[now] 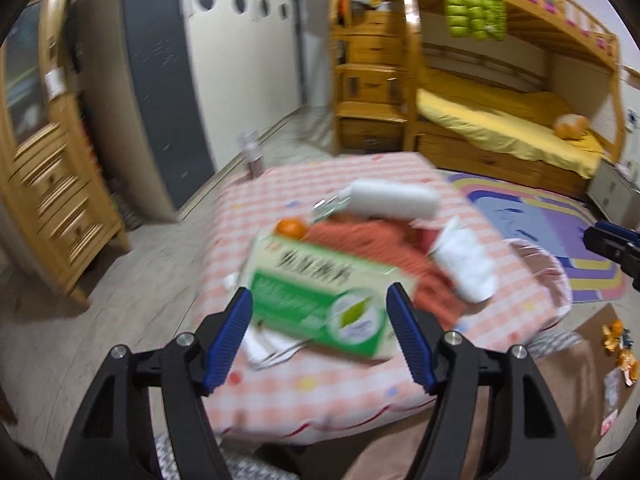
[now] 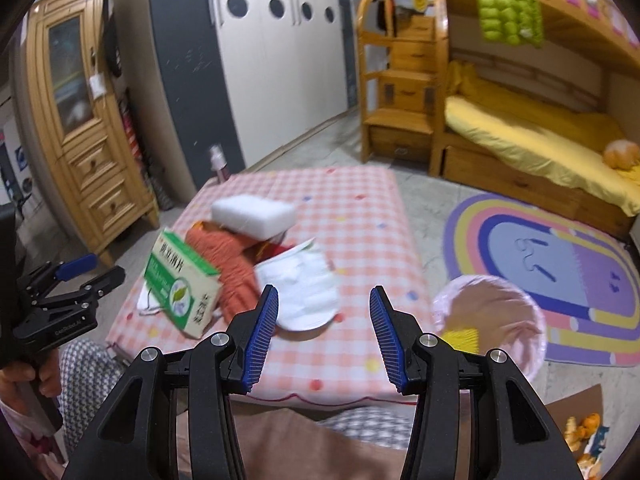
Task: Collect trash
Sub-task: 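Move the right gripper back over the table to the white tissue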
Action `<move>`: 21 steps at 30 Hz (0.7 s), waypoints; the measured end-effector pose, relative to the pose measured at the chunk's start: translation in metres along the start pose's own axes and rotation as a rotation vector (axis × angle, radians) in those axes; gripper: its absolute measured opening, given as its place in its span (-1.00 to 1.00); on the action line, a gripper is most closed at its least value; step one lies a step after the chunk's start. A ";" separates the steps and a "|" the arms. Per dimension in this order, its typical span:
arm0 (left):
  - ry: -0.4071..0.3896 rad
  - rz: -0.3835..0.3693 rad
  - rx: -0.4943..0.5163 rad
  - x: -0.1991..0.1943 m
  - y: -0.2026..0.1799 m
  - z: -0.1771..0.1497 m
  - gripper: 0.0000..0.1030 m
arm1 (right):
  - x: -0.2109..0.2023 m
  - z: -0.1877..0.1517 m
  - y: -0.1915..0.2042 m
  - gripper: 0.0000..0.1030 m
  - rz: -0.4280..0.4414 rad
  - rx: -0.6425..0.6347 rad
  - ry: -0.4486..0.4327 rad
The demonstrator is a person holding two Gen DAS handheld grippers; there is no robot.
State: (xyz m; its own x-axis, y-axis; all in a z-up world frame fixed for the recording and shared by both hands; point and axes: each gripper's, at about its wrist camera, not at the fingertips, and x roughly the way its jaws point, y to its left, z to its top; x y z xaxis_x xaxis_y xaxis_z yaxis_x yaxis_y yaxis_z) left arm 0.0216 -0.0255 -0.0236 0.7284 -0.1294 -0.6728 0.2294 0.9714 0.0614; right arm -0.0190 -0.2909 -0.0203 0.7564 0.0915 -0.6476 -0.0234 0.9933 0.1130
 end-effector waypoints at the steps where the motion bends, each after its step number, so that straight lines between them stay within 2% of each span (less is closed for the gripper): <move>1: 0.016 0.010 -0.020 0.003 0.008 -0.006 0.31 | 0.008 -0.002 0.005 -0.05 0.008 -0.005 0.015; 7: 0.081 0.021 -0.093 0.019 0.034 -0.026 0.31 | 0.045 -0.011 0.027 -0.05 0.017 -0.053 0.091; 11: 0.073 0.025 -0.095 0.025 0.033 -0.026 0.31 | 0.070 -0.010 0.035 -0.05 0.016 -0.073 0.125; 14: 0.064 0.032 -0.094 0.030 0.032 -0.022 0.31 | 0.086 -0.005 0.041 -0.04 -0.018 -0.089 0.127; 18: 0.074 0.039 -0.105 0.041 0.034 -0.017 0.31 | 0.112 0.003 0.049 0.05 -0.047 -0.103 0.149; 19: 0.076 0.038 -0.109 0.044 0.035 -0.016 0.31 | 0.117 0.005 0.051 0.20 -0.049 -0.104 0.148; 20: 0.078 0.037 -0.111 0.046 0.036 -0.016 0.31 | 0.122 0.007 0.053 0.42 -0.056 -0.105 0.146; 21: 0.080 0.037 -0.114 0.048 0.036 -0.016 0.31 | 0.126 0.009 0.055 0.51 -0.063 -0.099 0.141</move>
State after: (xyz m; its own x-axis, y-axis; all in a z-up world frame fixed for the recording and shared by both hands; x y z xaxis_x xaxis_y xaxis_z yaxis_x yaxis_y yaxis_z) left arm 0.0544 0.0070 -0.0651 0.6800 -0.0812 -0.7287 0.1251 0.9921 0.0062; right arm 0.0810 -0.2256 -0.0891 0.6594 0.0306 -0.7511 -0.0483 0.9988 -0.0018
